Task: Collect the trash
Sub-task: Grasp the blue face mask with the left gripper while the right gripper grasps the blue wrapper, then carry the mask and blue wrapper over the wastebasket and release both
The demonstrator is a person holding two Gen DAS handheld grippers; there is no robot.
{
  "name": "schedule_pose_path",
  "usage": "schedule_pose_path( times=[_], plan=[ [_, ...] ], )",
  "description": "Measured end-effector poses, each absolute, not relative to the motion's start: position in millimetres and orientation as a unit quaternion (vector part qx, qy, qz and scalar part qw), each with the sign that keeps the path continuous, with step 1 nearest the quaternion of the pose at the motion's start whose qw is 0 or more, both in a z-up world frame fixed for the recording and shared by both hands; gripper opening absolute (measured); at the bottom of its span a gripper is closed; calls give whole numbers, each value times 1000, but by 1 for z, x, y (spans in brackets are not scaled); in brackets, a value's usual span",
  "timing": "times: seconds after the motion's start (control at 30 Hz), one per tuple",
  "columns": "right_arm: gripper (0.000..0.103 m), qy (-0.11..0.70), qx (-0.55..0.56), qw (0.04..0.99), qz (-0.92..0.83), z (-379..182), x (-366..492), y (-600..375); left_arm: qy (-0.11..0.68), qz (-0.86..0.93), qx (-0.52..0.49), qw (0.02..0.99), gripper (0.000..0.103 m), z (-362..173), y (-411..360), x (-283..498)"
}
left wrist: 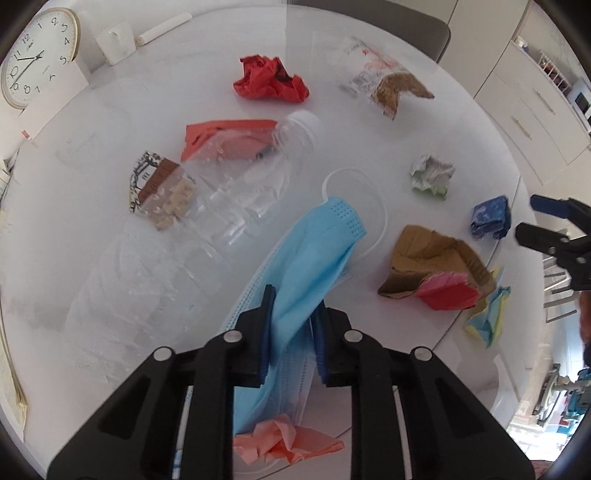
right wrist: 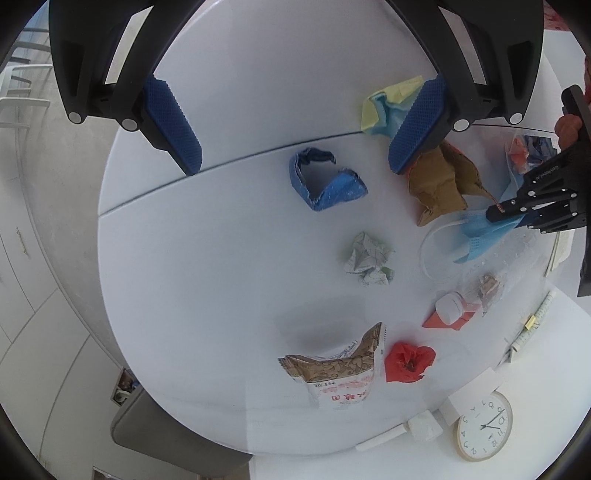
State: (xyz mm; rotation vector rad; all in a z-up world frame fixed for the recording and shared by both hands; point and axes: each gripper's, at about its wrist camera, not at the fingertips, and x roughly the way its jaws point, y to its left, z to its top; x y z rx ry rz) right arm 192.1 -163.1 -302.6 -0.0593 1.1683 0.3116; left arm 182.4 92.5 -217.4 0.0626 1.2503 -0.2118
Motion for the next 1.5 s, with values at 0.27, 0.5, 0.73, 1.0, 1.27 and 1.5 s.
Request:
schedule_pose_path(
  times=[0.27, 0.5, 0.73, 1.0, 1.27, 1.5],
  plan=[
    [78, 553, -44, 812, 179, -313, 209, -152, 540, -110, -32, 834, 18, -171, 102, 180],
    [40, 566, -57, 800, 191, -324, 209, -145, 513, -106, -38, 851, 18, -143, 100, 175],
    [36, 556, -28, 810, 184, -313, 200, -158, 498, -114, -33, 859, 18, -122, 89, 164],
    [36, 524, 13, 837, 155, -268, 151, -206, 488, -179, -3, 854, 18, -98, 36, 128],
    [36, 515, 44, 854, 62, -244, 58, -299, 499, -318, 40, 805, 18, -103, -88, 73],
    [37, 515, 82, 854, -8, -241, -19, -378, 538, -387, 60, 746, 18, -145, -194, 38]
  ],
)
